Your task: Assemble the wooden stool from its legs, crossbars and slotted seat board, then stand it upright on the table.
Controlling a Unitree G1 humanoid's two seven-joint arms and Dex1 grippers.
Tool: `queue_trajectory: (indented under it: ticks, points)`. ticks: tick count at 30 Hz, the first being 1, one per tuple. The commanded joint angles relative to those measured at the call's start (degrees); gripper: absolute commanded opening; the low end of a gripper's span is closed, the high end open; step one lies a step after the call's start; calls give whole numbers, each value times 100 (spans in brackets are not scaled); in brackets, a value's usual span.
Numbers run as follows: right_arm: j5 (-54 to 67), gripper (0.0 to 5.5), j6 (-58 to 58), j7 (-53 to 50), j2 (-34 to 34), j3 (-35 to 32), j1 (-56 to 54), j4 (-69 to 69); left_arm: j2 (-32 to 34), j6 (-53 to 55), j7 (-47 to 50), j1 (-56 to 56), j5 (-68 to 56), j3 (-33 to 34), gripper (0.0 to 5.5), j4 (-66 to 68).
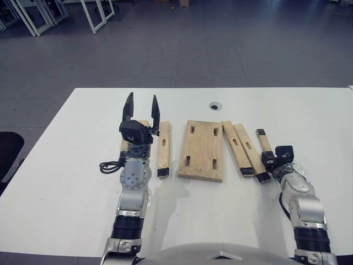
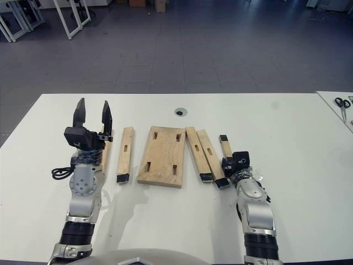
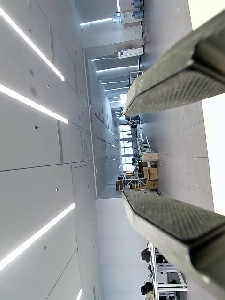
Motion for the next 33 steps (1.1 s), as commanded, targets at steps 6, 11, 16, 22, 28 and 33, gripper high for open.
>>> queue_trajectory:
  ticks: [6,11,16,22,28,33]
  points:
    - [19,129,691,-103,-11,-19,83,120,-51,107,-90,-34,-141,99,288,125]
    - [-15,129,-420,-224,85,-114,-133,-94,-210,555,-89,-25,-558,164,288,36]
    - [259,129,-1484,358,149,181,-233,-452,-573,2330,-878,70,-2707,79,288,-298]
    - [248,129,-2323,1399,-71,1033,-49,-1057,-217,5017,-1827,232,-5225,-36,288,-1243]
    - [20,129,-2734,1968,-334,1623,-60,-1418,-224,5605,-1725,169,-5857,234,288,-1365]
    - [-199,129,-3033,2185,-490,1984,21,-1564,-299,5795,-1613,122,-6023,373,288,-1326]
